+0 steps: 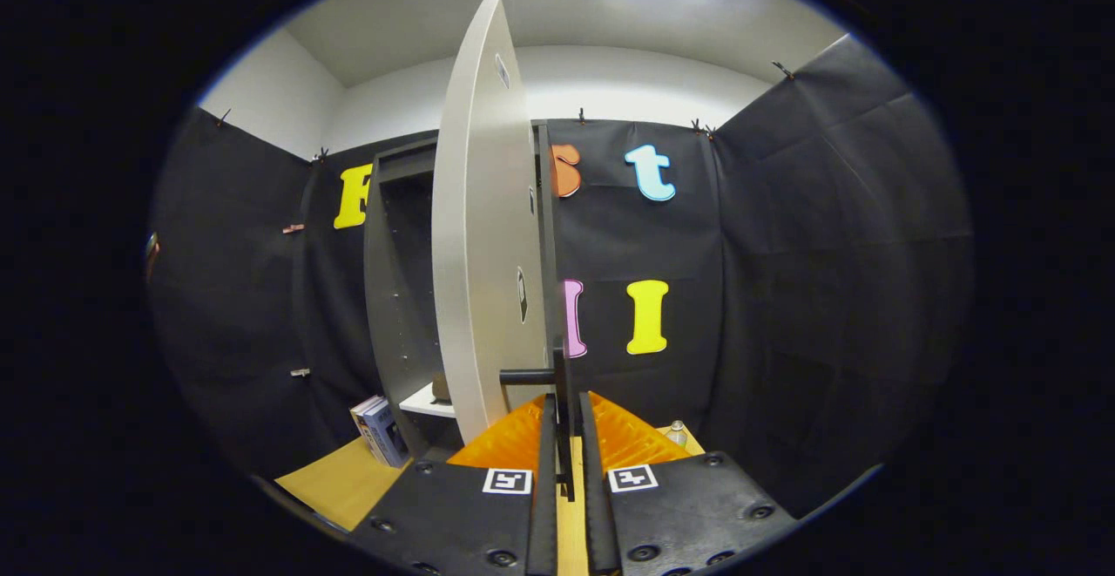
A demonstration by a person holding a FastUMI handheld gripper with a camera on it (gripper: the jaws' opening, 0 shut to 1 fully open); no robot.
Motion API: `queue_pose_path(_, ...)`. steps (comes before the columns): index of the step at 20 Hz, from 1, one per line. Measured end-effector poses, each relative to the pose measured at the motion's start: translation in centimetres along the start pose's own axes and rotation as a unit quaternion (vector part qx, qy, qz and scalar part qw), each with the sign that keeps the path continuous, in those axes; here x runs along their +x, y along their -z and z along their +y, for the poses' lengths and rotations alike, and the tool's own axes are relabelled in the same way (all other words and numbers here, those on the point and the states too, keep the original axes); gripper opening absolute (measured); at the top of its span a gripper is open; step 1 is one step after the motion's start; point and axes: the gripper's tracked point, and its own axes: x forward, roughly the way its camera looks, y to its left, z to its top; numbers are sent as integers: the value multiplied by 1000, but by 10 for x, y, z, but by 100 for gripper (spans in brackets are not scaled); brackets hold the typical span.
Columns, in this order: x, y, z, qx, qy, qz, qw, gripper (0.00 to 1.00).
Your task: Open the shoe cabinet door, grab the shoes and put them into the shoe cabinet, then close the shoe cabinet door.
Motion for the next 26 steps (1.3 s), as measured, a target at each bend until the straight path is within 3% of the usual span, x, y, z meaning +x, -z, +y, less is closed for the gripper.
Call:
queue_pose_path(6, -37, -25, -4, -1, 38, -21, 999, 18)
queue_pose_path(9, -52, -29, 11, 19, 38, -30, 999, 29)
queue_pose_path(12, -62, -20, 49, 32, 1, -18, 999, 44)
queue_pose_path(13, -63, -17, 61, 35, -13, -13, 999, 56)
queue_pose_path(14, -64, -6, 79, 35, -33, -1, 999, 56)
queue_pose_path(15, -60, 7, 91, 36, -44, 12, 998, 62)
queue_pose_path(18, -46, 65, 127, 22, -62, 77, 995, 96)
queue_pose_path(22, -24, 167, 170, 39, -72, 180, 980, 99)
queue_pose_path(26, -19, 279, 196, 46, -69, 280, 956, 99)
